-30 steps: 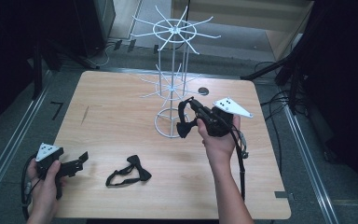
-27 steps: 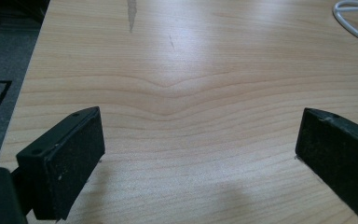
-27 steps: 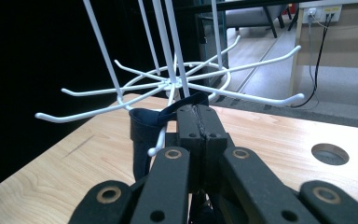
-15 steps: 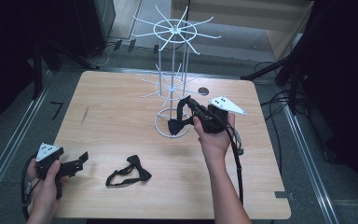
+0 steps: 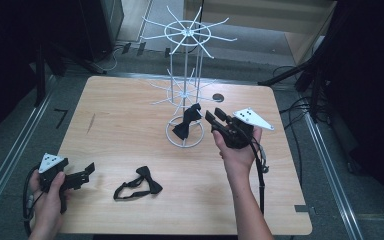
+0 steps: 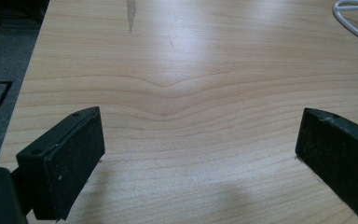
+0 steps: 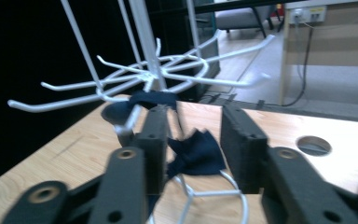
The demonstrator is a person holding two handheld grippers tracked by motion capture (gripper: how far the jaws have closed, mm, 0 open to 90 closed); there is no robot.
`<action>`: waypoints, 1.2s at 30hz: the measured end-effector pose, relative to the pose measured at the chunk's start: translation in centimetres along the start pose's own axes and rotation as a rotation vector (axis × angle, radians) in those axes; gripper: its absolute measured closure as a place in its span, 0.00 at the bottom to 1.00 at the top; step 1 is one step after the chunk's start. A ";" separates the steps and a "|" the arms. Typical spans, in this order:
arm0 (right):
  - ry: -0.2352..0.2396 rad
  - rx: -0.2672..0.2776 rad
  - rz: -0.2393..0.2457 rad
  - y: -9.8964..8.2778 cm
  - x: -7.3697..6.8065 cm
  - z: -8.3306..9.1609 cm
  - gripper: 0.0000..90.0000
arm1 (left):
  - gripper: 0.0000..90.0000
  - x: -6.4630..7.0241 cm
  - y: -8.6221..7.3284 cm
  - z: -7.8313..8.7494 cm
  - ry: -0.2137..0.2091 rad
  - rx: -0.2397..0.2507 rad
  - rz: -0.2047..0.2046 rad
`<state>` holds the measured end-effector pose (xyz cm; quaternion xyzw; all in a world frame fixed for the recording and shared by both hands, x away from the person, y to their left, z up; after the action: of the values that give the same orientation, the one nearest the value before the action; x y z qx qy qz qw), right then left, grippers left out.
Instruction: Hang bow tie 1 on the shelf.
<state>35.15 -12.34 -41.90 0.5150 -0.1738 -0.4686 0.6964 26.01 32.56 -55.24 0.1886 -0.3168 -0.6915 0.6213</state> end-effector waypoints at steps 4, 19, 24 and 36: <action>0.002 -0.019 0.011 -1.1 0.1 0.7 0.63 | 0.02 0.0 0.0 0.0 0.001 0.000 0.000; 0.039 -0.091 0.023 -6.4 -1.2 1.3 0.61 | 0.02 0.1 0.0 0.0 -0.001 -0.001 -0.001; 0.050 -0.105 0.016 -7.7 -1.7 0.9 0.61 | 0.02 0.1 0.0 0.0 0.000 -0.002 -0.005; 0.088 -0.153 0.023 -10.3 -3.5 -1.0 0.62 | 0.02 0.1 0.0 0.0 -0.003 0.000 -0.006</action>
<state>29.21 -9.16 -50.50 0.4783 -0.1127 -0.4494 0.7461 25.96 32.43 -55.24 0.1883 -0.3172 -0.6935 0.6189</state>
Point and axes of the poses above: each handheld gripper's, and its own axes: z roughly backward along the jaws, y roughly out of its top, x roughly to its right, the point moved 5 cm from there along -z, roughly forward along the jaws, and after that the axes turned 12 degrees about -x, right-handed, at the moved point
